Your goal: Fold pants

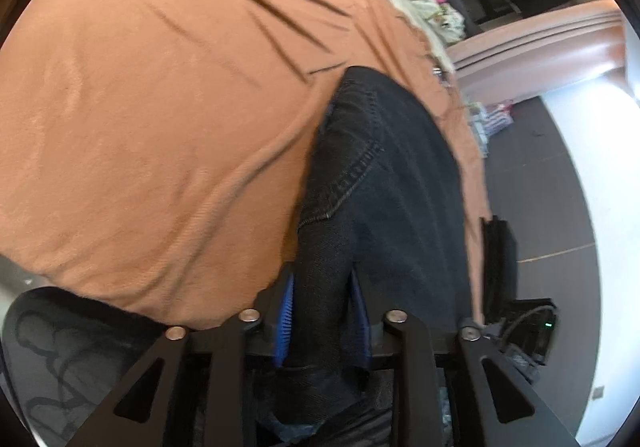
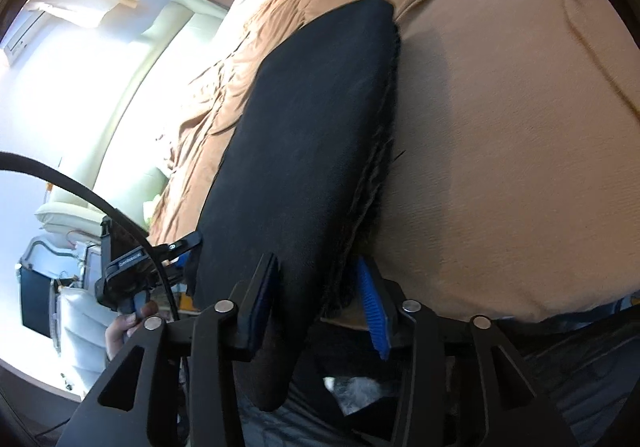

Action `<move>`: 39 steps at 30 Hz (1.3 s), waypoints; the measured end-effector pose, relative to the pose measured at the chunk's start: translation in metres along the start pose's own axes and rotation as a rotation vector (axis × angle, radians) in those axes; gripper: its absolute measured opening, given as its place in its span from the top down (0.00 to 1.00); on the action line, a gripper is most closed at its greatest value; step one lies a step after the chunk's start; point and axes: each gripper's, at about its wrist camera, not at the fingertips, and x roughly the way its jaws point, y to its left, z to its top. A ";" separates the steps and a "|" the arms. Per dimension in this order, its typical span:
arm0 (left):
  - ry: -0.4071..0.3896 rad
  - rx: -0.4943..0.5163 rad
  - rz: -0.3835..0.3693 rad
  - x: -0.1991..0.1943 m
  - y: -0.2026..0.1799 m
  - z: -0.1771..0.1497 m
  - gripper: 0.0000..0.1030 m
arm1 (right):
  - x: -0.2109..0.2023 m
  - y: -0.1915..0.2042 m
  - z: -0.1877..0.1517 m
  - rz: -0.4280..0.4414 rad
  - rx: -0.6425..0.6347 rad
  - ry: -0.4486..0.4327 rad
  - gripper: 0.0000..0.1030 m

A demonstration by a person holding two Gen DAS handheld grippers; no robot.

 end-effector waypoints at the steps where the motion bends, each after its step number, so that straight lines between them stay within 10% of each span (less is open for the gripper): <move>1: -0.001 0.001 0.014 0.002 0.001 0.002 0.63 | -0.004 -0.005 0.003 0.003 0.010 -0.010 0.60; 6: -0.015 0.029 0.015 0.003 -0.002 0.011 0.45 | -0.019 -0.033 0.019 0.021 0.064 -0.063 0.52; 15: -0.011 0.072 0.031 0.020 -0.009 0.039 0.45 | -0.025 -0.052 0.064 0.058 0.054 -0.152 0.52; 26: 0.029 0.130 0.044 0.056 -0.015 0.084 0.45 | 0.026 -0.027 0.101 0.013 0.060 -0.130 0.93; 32: 0.052 0.138 0.038 0.069 -0.016 0.099 0.45 | 0.024 -0.019 0.095 0.040 0.027 -0.121 0.96; 39: 0.041 0.161 0.043 0.065 -0.018 0.094 0.77 | 0.037 -0.016 0.105 0.031 0.002 -0.116 0.96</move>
